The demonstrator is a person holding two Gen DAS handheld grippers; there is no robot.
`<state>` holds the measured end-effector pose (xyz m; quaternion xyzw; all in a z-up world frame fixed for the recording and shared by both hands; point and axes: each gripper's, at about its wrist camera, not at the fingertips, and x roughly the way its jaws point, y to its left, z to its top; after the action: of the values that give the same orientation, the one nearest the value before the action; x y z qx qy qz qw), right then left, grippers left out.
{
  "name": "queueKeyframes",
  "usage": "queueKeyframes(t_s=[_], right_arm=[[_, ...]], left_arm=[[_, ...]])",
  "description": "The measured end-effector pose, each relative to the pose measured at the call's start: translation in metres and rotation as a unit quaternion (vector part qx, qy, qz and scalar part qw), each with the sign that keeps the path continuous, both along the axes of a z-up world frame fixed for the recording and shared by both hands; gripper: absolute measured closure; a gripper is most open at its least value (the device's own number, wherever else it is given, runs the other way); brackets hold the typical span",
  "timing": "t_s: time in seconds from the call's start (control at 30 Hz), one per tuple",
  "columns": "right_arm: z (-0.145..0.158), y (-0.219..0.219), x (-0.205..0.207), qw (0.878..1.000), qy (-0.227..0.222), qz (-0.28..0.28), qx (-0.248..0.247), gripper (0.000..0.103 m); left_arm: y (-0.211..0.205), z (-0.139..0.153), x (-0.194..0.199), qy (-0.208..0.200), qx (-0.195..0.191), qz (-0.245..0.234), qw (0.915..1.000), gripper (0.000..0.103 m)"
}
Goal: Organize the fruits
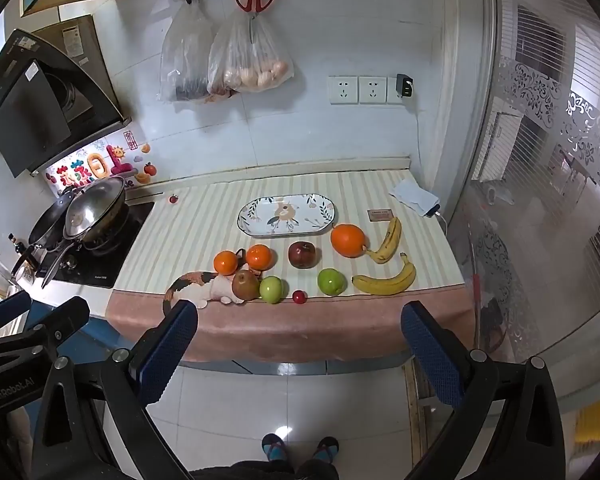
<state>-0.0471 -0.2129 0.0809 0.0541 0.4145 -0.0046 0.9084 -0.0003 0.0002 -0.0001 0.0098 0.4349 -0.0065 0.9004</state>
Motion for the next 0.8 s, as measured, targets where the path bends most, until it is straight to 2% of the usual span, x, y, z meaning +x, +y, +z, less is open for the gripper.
queueKeyframes(t_s=[0.8], right_arm=[[0.009,0.005,-0.004,1.000,-0.004,-0.002,0.002,0.000]], left_arm=[[-0.005,0.011,0.009,0.000,-0.002,-0.002,1.0000,0.000]])
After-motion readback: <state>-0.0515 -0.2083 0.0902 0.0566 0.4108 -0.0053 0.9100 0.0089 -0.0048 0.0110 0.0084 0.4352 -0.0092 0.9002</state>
